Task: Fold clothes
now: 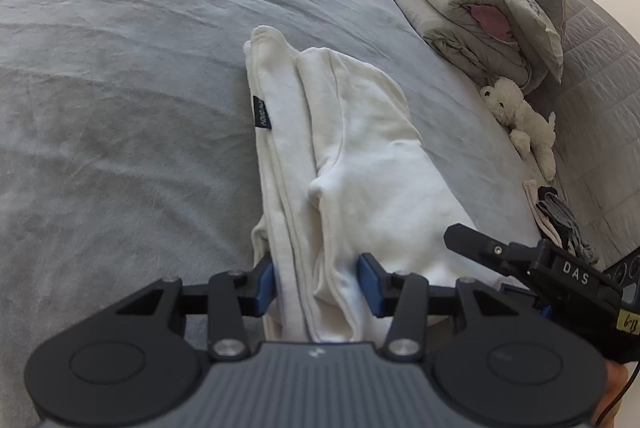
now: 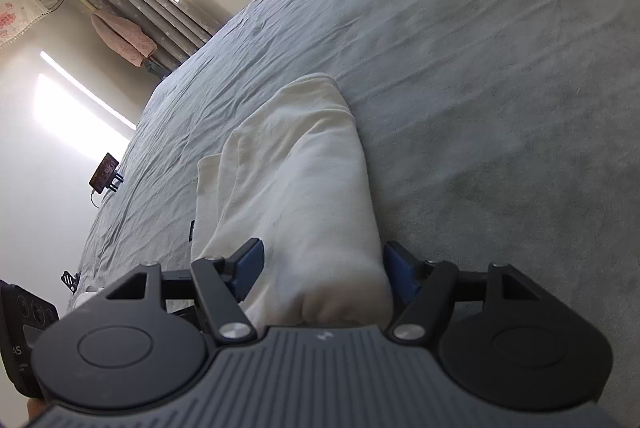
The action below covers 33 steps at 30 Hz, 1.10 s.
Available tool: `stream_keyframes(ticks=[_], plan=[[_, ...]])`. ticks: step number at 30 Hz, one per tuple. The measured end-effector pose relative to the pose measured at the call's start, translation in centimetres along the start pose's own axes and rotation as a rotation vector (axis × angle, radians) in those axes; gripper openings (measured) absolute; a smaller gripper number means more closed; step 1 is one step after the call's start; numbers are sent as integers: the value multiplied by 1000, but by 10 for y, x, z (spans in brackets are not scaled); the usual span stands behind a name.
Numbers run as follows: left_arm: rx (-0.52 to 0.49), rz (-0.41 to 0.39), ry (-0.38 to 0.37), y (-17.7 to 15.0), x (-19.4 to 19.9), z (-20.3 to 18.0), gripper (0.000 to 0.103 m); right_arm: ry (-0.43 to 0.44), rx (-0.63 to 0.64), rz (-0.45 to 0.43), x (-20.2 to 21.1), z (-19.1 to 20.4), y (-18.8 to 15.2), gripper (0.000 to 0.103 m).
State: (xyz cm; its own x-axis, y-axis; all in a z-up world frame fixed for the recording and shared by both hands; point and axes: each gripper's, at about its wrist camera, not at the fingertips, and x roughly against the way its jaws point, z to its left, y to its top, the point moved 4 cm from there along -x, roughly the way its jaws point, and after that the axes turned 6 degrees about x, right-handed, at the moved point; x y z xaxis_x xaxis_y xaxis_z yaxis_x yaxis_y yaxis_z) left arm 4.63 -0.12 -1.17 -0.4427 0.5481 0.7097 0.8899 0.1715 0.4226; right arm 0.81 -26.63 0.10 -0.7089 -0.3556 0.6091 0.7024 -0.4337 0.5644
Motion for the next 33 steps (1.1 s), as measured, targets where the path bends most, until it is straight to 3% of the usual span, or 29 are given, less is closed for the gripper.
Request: stream_keyframes(ticks=[9,19,21,22,23,30,33], plan=[[-11,-7,0,-1,0,0,46,27,-61,8,0,-8,2,73],[-20,-11,2,-1,0,0,47,11,7,18,-4,0,-6,73],[-21,-11,3,-1,0,0,46,-17,43,13,-4,4,-8,69],[-21,-11,3,-1,0,-1,47,-38,70,9,-3,6,-9,60],[-21,-10,3,-1,0,-1,47,-52,97,3,-3,8,-10,57],[8,15,-14,2,2,2,46,-86,158,-3,-6,11,-11,54],[75,36,-48,7,5,11,46,-88,162,0,-6,12,-10,54]])
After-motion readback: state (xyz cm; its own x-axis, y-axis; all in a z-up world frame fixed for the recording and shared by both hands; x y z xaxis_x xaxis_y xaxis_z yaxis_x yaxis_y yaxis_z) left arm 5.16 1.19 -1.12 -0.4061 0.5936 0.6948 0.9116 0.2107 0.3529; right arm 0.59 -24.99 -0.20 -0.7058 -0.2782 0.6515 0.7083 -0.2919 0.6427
